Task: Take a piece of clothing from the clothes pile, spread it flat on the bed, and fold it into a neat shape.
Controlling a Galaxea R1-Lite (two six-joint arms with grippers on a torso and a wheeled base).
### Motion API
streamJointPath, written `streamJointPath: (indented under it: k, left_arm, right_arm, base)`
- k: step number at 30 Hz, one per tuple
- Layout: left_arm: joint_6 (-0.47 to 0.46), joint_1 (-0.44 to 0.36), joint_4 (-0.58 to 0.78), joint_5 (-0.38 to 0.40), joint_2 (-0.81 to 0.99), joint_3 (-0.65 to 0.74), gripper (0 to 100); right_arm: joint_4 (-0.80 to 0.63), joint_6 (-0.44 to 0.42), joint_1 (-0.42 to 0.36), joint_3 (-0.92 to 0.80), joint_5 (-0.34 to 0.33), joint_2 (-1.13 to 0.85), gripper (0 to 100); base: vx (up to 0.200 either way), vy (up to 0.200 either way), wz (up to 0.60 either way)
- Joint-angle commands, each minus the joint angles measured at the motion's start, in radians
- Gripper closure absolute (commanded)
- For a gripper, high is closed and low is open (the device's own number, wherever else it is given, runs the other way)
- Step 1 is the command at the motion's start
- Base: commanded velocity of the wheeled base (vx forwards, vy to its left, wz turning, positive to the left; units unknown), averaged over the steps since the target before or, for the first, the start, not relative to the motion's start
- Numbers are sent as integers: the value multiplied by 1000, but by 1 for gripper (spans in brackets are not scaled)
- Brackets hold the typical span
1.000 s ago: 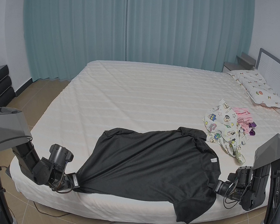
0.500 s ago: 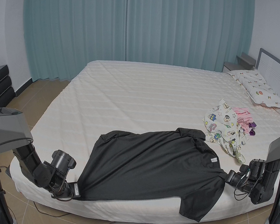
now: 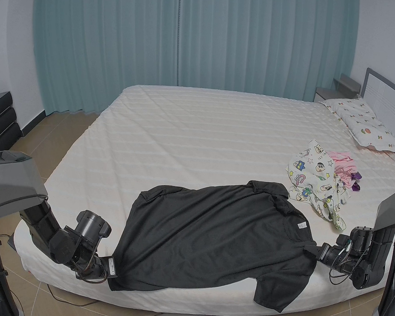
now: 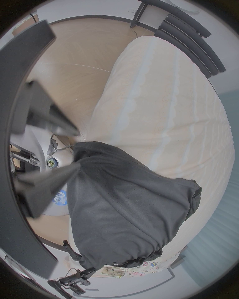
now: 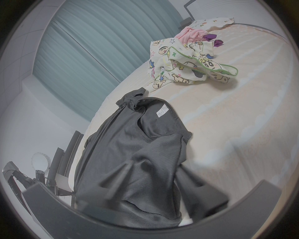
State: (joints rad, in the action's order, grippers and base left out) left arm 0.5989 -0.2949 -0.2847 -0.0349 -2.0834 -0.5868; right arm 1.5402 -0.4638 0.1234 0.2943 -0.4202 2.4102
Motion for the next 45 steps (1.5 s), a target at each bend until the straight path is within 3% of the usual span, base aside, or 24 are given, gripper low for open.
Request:
streamJointPath:
  k: [1,7,12,19,29,38,45]
  left_arm:
    - [19,20,-13,0,11,-30,0]
    - [137,48,-97,1,46,-131,0]
    - [147,46,-110,1,31,-208,0]
    - [147,43,-126,0,-26,-237,0]
    - [162,79,-179,-2,-107,-343,0]
    - [200,86,-168,-5,-222,-577,0]
    - [202,80,-99,-2,-429,-870,0]
  right_arm:
    - [15,-7,2,6,-2,4,0]
    - [28,-62,-2,14,3,-5,0]
    - [28,-65,-7,14,1,-2,0]
    - [28,-64,-10,13,3,4,0]
    - [28,-64,-22,13,5,9,0]
    - [28,-64,-24,11,5,10,0]
    - [29,-64,-36,11,5,18,0]
  base:
    - [0,0,0]
    - [0,0,0]
    - [0,0,0]
    - [200,0,0]
    - [0,0,0]
    - [0,0,0]
    - [0,0,0]
